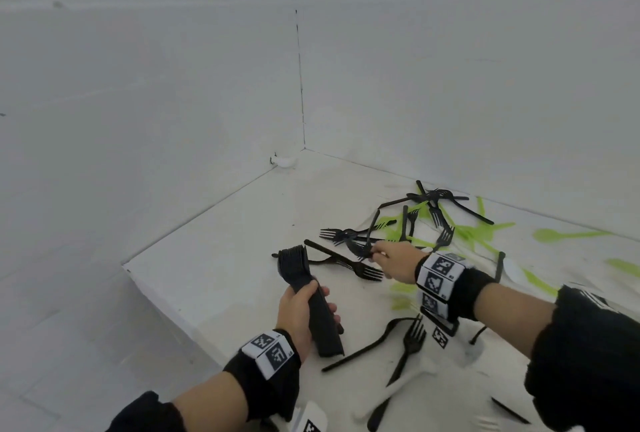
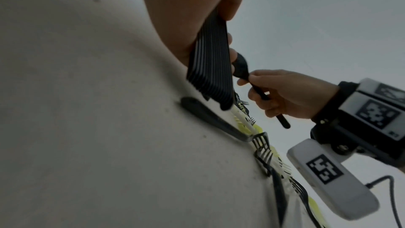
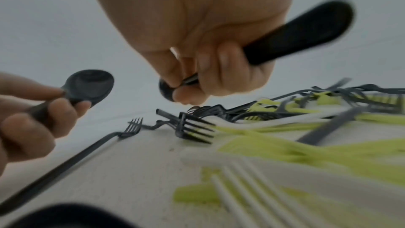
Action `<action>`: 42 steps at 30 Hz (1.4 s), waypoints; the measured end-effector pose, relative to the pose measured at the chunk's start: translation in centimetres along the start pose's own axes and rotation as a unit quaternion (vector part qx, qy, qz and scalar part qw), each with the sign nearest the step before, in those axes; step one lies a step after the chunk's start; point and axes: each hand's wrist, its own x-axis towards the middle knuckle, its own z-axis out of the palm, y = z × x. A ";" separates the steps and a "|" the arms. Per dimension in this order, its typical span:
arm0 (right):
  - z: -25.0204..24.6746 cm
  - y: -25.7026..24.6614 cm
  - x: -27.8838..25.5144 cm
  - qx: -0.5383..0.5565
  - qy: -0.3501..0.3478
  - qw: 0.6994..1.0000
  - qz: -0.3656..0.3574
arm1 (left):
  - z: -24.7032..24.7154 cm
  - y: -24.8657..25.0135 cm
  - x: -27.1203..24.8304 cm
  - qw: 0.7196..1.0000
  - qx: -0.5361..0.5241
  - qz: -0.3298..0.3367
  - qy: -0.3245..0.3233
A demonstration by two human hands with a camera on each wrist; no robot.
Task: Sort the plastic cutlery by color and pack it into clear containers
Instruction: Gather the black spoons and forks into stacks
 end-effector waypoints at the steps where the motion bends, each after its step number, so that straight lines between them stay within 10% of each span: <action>1: -0.2 0.3 -0.2 0.051 0.024 0.998 0.007 | 0.5 0.0 0.1 1.000 0.006 -0.001 -0.007; 16: 1.2 -0.1 -3.4 0.189 0.154 0.970 0.011 | 7.0 -1.7 0.9 0.992 0.023 0.000 -0.125; 24: -2.4 1.9 -2.1 0.155 0.010 0.988 -0.004 | 8.0 -2.2 2.5 0.988 0.035 -0.025 -0.149; 31: -9.0 8.4 6.7 -0.071 0.010 0.992 0.101 | 8.9 -1.7 5.3 0.989 0.049 -0.050 -0.131; 42: -9.4 14.8 18.5 -0.125 0.045 0.987 0.095 | 10.8 -2.5 6.8 0.988 0.069 -0.064 -0.120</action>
